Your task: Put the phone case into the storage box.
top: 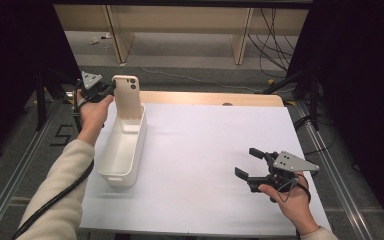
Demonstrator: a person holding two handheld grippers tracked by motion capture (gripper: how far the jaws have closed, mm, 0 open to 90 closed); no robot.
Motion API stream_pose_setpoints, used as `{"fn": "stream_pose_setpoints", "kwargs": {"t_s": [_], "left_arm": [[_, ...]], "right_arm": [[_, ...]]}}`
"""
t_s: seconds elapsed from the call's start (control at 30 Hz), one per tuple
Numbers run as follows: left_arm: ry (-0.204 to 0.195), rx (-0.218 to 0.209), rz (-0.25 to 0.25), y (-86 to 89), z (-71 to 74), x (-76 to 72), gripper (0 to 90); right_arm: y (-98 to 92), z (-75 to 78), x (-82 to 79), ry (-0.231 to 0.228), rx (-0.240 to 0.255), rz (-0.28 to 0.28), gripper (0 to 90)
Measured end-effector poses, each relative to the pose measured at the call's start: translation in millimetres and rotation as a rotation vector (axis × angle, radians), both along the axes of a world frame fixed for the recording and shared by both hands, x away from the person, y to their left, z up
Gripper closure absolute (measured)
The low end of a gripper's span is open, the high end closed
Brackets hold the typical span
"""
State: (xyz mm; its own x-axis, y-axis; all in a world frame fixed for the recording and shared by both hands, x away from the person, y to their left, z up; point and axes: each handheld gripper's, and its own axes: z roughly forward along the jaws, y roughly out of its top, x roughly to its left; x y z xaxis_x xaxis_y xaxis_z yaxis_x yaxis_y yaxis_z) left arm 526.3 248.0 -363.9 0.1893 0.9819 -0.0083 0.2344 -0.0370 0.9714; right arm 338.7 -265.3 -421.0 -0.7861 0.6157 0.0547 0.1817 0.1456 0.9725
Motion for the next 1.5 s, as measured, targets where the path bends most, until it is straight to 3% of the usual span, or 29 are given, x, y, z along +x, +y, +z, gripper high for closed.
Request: {"fn": "stream_pose_setpoints", "kwargs": {"t_s": [0.13, 0.17, 0.2, 0.27, 0.4, 0.43, 0.77, 0.83, 0.97, 1.07, 1.1, 1.13, 1.17, 1.2, 1.5], "left_arm": [[0.004, 0.001, -0.001, -0.8, -1.9, 1.1, 86.5], [0.005, 0.002, -0.003, -1.0, -2.3, 1.4, 86.5], [0.005, 0.000, -0.004, -1.4, -2.8, 1.7, 86.4], [0.007, 0.001, -0.002, -1.9, -3.2, 2.2, 86.4], [0.009, 0.000, -0.003, -3.0, -3.9, 3.2, 86.5], [0.011, 0.001, -0.002, -3.2, -4.1, 3.6, 86.5], [0.016, -0.001, -0.003, -4.7, -6.4, 5.6, 86.4], [0.018, 0.001, -0.002, -4.3, -7.4, 6.1, 86.5], [0.023, 0.003, -0.001, -3.9, -9.1, 6.5, 86.5], [0.028, 0.005, -0.003, -4.0, -9.7, 6.8, 86.4], [0.028, 0.003, -0.002, -4.1, -9.9, 6.8, 86.5], [0.028, 0.004, -0.003, -4.2, -9.9, 6.9, 86.5], [0.028, 0.005, -0.003, -4.3, -9.8, 7.0, 86.4], [0.028, 0.006, -0.003, -4.3, -9.8, 7.0, 86.4], [0.038, 0.007, -0.003, -5.1, -13.0, 7.7, 86.4]], "right_arm": [[0.2, -0.1, -0.6, 0.012, -0.002, 0.003, 16.0], [-0.2, -0.3, 0.9, -0.014, -0.005, 0.002, 16.0], [0.1, -0.1, -0.5, 0.012, -0.001, 0.002, 16.1], [0.0, -0.1, -0.6, 0.011, -0.002, 0.002, 16.0], [-0.5, -0.1, 0.3, -0.012, -0.005, -0.012, 16.1], [-0.3, 0.0, -0.8, 0.007, -0.004, -0.012, 16.1], [-0.2, -0.3, -0.7, 0.014, -0.002, 0.000, 16.1], [-0.6, -0.6, 1.1, -0.021, -0.009, -0.004, 16.0], [-0.5, -0.5, 1.1, -0.021, -0.010, -0.003, 16.0], [0.0, -0.4, -0.6, 0.007, -0.005, -0.003, 16.0], [-0.5, -0.8, 1.5, -0.023, -0.006, 0.000, 16.1], [0.0, -0.5, -0.4, 0.015, -0.001, 0.001, 16.1], [0.0, -0.5, -0.4, 0.012, -0.001, 0.001, 16.1], [-0.5, -0.5, 1.2, -0.019, -0.008, 0.000, 16.0], [-0.4, -0.5, 1.0, -0.016, -0.013, 0.000, 16.1]]}}
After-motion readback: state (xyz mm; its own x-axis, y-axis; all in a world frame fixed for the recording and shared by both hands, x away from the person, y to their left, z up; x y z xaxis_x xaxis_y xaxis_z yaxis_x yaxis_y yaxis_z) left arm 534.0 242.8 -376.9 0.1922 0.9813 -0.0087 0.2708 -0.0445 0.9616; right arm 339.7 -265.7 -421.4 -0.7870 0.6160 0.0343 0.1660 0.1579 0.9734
